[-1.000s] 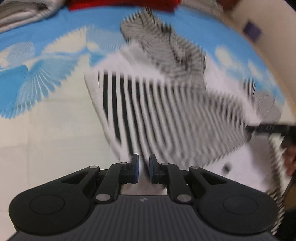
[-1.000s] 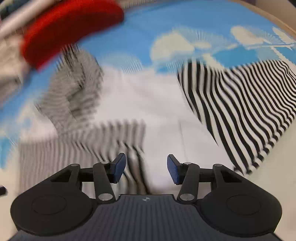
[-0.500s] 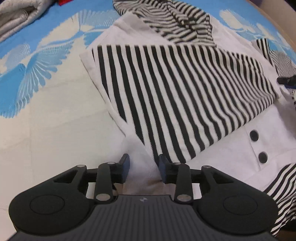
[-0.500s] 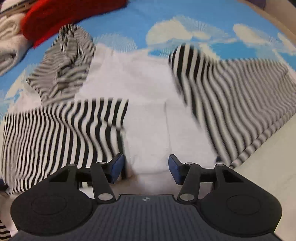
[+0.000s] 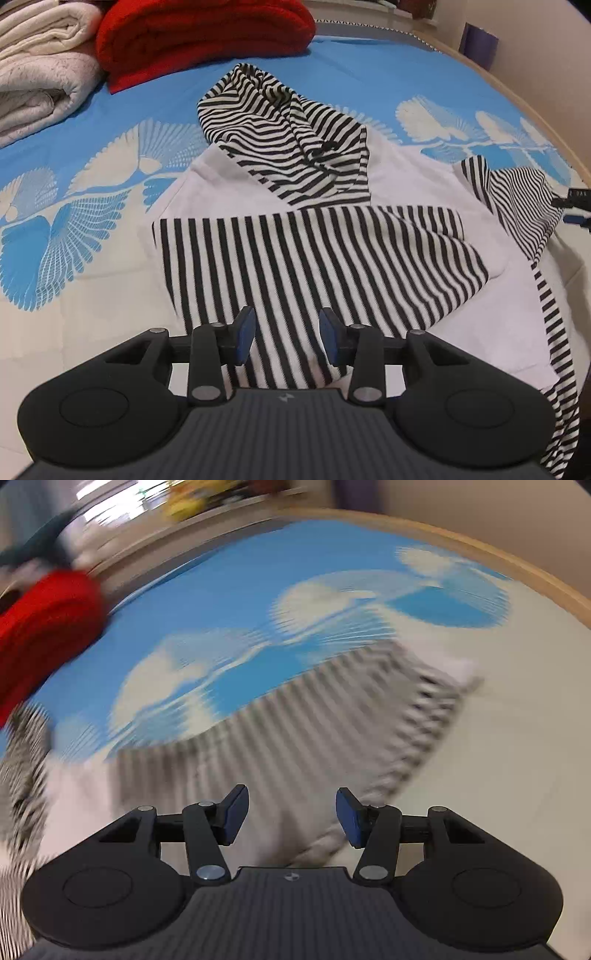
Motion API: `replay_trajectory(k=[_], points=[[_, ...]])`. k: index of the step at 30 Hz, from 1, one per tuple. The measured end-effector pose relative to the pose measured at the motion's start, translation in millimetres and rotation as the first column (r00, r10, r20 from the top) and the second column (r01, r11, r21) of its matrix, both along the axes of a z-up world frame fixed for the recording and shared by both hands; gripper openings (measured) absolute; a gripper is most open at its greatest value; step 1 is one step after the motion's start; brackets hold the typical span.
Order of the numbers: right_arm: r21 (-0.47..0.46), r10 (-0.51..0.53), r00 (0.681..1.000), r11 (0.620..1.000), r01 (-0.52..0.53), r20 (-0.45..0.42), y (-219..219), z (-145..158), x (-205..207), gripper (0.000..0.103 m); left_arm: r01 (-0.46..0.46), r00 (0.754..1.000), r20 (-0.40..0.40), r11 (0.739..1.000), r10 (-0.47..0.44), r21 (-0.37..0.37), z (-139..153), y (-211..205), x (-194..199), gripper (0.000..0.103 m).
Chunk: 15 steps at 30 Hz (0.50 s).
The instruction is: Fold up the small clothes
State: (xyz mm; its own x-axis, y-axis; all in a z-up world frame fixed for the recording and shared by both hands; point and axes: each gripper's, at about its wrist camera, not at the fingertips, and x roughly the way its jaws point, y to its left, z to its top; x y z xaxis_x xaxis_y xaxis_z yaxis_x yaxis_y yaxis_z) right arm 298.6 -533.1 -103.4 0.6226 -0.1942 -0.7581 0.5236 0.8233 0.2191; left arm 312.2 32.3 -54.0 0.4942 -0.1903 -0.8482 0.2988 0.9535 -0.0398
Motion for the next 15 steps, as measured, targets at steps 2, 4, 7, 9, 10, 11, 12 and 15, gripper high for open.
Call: replay_trajectory(k=[2, 4, 7, 9, 10, 11, 12, 15], points=[[0.02, -0.074, 0.997, 0.997, 0.074, 0.019, -25, -8, -7, 0.054, 0.0, 1.0, 0.0, 1.0, 0.0, -0.003, 2, -2, 0, 0.042], [0.039, -0.139, 0.99, 0.99, 0.138, 0.036, -48, -16, -13, 0.054, 0.003, 1.0, 0.001, 1.0, -0.003, -0.007, 2, -4, 2, 0.042], [0.078, -0.21, 0.977, 0.975, 0.207, 0.035, -69, -32, -13, 0.054, 0.003, 1.0, -0.001, 1.0, -0.003, -0.013, 2, -6, 4, 0.043], [0.116, -0.256, 0.966, 0.961, 0.252, 0.022, -82, -46, -10, 0.054, 0.006, 1.0, -0.003, 1.0, -0.006, -0.008, 0, -8, 4, 0.044], [0.128, -0.27, 0.963, 0.956, 0.264, 0.028, -84, -50, -9, 0.054, 0.007, 1.0, -0.005, 1.0, -0.007, -0.004, -1, -8, 4, 0.044], [0.123, -0.277, 0.96, 0.955, 0.269, 0.05, -86, -52, -8, 0.051, 0.009, 1.0, -0.007, 1.0, -0.009, 0.001, -2, -9, 4, 0.044], [0.107, -0.277, 0.959, 0.957, 0.269, 0.06, -87, -52, -7, 0.042, 0.012, 1.0, -0.007, 1.0, -0.012, 0.004, -3, -9, 4, 0.044], [0.09, -0.279, 0.957, 0.958, 0.272, 0.078, -89, -55, -2, 0.008, 0.008, 1.0, -0.003, 1.0, -0.008, 0.007, -3, -5, 5, 0.044]])
